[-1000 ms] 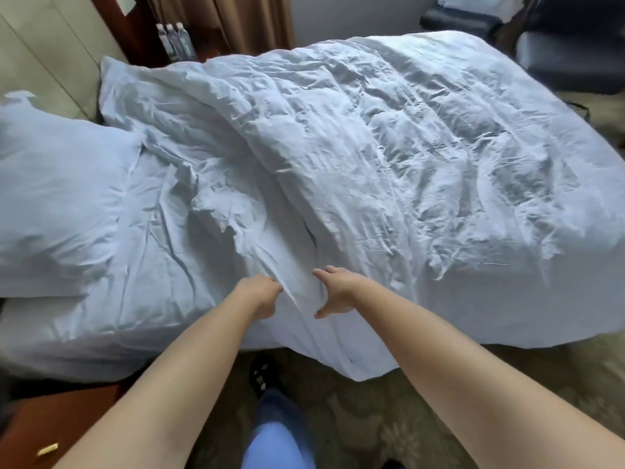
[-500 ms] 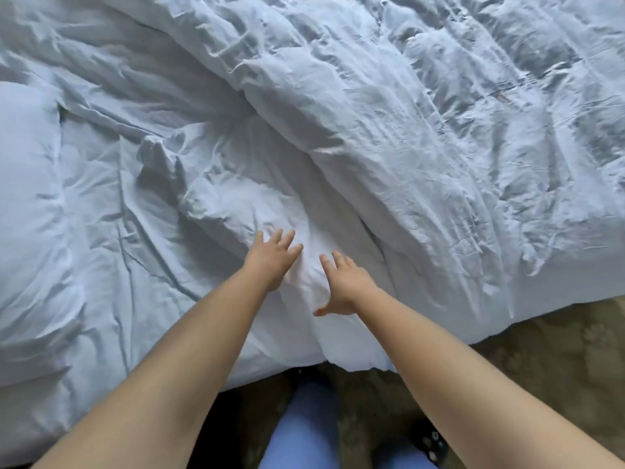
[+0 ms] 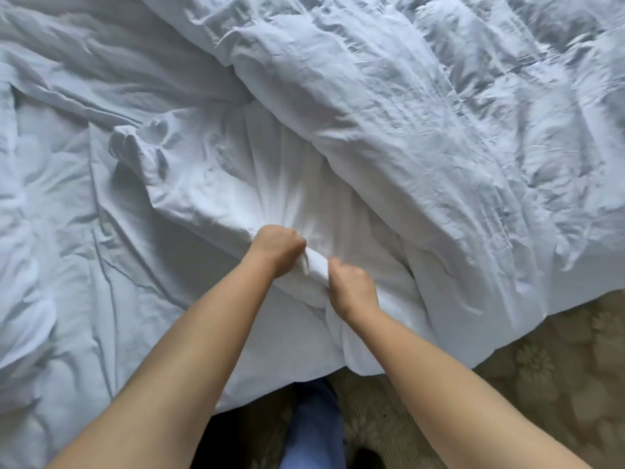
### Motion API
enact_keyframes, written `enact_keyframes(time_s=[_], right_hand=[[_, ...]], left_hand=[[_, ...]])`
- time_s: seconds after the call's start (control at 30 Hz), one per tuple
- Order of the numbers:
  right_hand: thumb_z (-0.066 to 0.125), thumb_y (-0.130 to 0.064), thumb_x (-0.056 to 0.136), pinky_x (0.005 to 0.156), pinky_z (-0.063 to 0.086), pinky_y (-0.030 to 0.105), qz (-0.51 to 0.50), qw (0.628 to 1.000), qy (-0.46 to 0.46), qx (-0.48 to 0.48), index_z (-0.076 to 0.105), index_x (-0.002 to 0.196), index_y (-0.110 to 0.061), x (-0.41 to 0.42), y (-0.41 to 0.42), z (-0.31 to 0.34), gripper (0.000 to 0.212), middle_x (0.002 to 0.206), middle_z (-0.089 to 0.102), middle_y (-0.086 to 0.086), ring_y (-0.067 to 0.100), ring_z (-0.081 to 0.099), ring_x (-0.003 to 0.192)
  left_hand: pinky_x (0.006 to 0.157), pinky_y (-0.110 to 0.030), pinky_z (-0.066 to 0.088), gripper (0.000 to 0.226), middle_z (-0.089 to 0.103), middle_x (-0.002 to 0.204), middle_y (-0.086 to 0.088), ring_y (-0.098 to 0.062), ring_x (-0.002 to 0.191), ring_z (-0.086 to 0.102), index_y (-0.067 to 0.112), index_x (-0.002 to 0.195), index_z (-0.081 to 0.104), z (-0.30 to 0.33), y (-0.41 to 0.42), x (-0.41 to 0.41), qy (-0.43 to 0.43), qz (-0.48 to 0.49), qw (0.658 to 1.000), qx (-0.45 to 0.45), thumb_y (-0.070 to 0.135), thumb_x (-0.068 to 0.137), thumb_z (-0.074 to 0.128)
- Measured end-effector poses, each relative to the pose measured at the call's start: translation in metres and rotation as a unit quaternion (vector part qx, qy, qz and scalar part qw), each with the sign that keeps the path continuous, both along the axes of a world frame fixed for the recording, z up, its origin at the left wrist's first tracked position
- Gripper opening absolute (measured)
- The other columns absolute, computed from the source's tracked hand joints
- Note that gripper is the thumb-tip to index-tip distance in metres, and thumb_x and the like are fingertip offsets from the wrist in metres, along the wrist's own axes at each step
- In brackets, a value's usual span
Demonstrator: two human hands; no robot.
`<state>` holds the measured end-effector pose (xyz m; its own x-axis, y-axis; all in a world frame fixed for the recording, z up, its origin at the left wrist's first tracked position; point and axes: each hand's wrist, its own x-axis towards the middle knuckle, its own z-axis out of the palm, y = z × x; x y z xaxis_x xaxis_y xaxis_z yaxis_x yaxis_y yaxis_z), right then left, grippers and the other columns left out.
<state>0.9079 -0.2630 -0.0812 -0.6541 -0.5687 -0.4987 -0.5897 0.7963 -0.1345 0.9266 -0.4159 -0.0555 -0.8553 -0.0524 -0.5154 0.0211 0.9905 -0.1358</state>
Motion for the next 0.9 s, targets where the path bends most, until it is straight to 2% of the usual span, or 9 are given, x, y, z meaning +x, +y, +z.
enact_keyframes(time_s=[0.13, 0.37, 0.5, 0.57, 0.63, 0.67, 0.73, 0.8, 0.9], right_hand=[[0.04, -0.003, 0.09, 0.073, 0.041, 0.037, -0.043, 0.999, 0.014, -0.027, 0.05, 0.112, -0.006, 0.004, 0.021, 0.031, 0.025, 0.112, 0.063, 0.019, 0.038, 0.059, 0.103], [0.041, -0.008, 0.09, 0.082, 0.044, 0.035, 0.035, 0.998, -0.018, -0.046, 0.056, 0.111, -0.012, 0.056, 0.077, 0.099, 0.026, 0.118, 0.06, 0.013, 0.033, 0.057, 0.108], [0.041, -0.008, 0.089, 0.078, 0.043, 0.034, 0.075, 0.994, -0.044, -0.071, 0.058, 0.109, -0.009, 0.109, 0.097, 0.145, 0.026, 0.116, 0.059, 0.014, 0.034, 0.058, 0.106], [0.043, -0.005, 0.087, 0.074, 0.042, 0.033, 0.107, 0.99, -0.053, -0.074, 0.058, 0.102, -0.008, 0.137, 0.107, 0.171, 0.021, 0.107, 0.059, 0.012, 0.034, 0.058, 0.1], [0.046, -0.001, 0.083, 0.069, 0.04, 0.032, 0.146, 0.985, -0.055, -0.071, 0.051, 0.081, -0.008, 0.162, 0.114, 0.194, 0.008, 0.084, 0.051, 0.007, 0.032, 0.054, 0.086], [0.048, -0.001, 0.081, 0.067, 0.039, 0.032, 0.162, 0.983, -0.055, -0.068, 0.049, 0.078, -0.008, 0.171, 0.117, 0.204, 0.008, 0.077, 0.046, 0.005, 0.03, 0.051, 0.081], [0.053, -0.004, 0.08, 0.066, 0.04, 0.031, 0.196, 0.977, -0.047, -0.067, 0.057, 0.087, -0.008, 0.188, 0.121, 0.222, 0.009, 0.073, 0.045, 0.003, 0.026, 0.05, 0.076], [0.056, -0.008, 0.08, 0.066, 0.041, 0.03, 0.222, 0.972, -0.038, -0.063, 0.056, 0.08, -0.008, 0.201, 0.126, 0.234, 0.001, 0.068, 0.048, 0.001, 0.024, 0.052, 0.07], [0.059, -0.01, 0.082, 0.065, 0.04, 0.03, 0.222, 0.973, -0.054, -0.044, 0.045, 0.064, -0.011, 0.216, 0.138, 0.235, 0.023, 0.063, 0.048, 0.003, 0.025, 0.053, 0.07]], left_hand=[[0.075, -0.032, 0.045, 0.028, 0.064, 0.114, -0.008, -0.03, 0.103, 0.062, 0.013, 0.11, 0.063, 0.039, 0.034, 0.013, 0.027, 0.035, 0.999, 0.002, 0.007, 0.088, 0.045], [0.072, -0.032, 0.041, 0.028, 0.062, 0.112, -0.01, -0.031, 0.101, 0.061, 0.01, 0.104, 0.062, 0.104, 0.096, 0.098, 0.014, 0.102, 0.995, -0.002, 0.005, 0.086, 0.042], [0.074, -0.031, 0.04, 0.027, 0.062, 0.114, -0.009, -0.03, 0.104, 0.059, 0.013, 0.103, 0.062, 0.145, 0.121, 0.167, 0.01, 0.178, 0.984, -0.002, 0.008, 0.086, 0.041], [0.076, -0.031, 0.042, 0.024, 0.062, 0.114, -0.008, -0.029, 0.104, 0.059, 0.014, 0.1, 0.062, 0.169, 0.136, 0.205, 0.016, 0.212, 0.977, 0.0, 0.012, 0.087, 0.042], [0.081, -0.032, 0.043, 0.025, 0.063, 0.115, -0.007, -0.027, 0.105, 0.059, 0.017, 0.103, 0.064, 0.188, 0.149, 0.238, 0.011, 0.258, 0.966, 0.018, 0.017, 0.089, 0.043], [0.084, -0.031, 0.044, 0.028, 0.062, 0.117, -0.005, -0.026, 0.107, 0.058, 0.019, 0.108, 0.064, 0.197, 0.155, 0.251, 0.002, 0.282, 0.959, 0.023, 0.019, 0.09, 0.043], [0.093, -0.03, 0.045, 0.036, 0.061, 0.124, -0.005, -0.025, 0.112, 0.057, 0.023, 0.121, 0.062, 0.209, 0.164, 0.273, -0.021, 0.326, 0.945, 0.034, 0.024, 0.091, 0.043], [0.095, -0.031, 0.045, 0.04, 0.061, 0.124, -0.009, -0.026, 0.109, 0.058, 0.012, 0.121, 0.062, 0.219, 0.17, 0.289, -0.032, 0.363, 0.93, 0.053, 0.03, 0.091, 0.042], [0.094, -0.031, 0.041, 0.038, 0.058, 0.126, -0.014, -0.027, 0.114, 0.055, 0.002, 0.116, 0.057, 0.227, 0.189, 0.302, -0.049, 0.384, 0.92, 0.061, 0.028, 0.095, 0.039]])
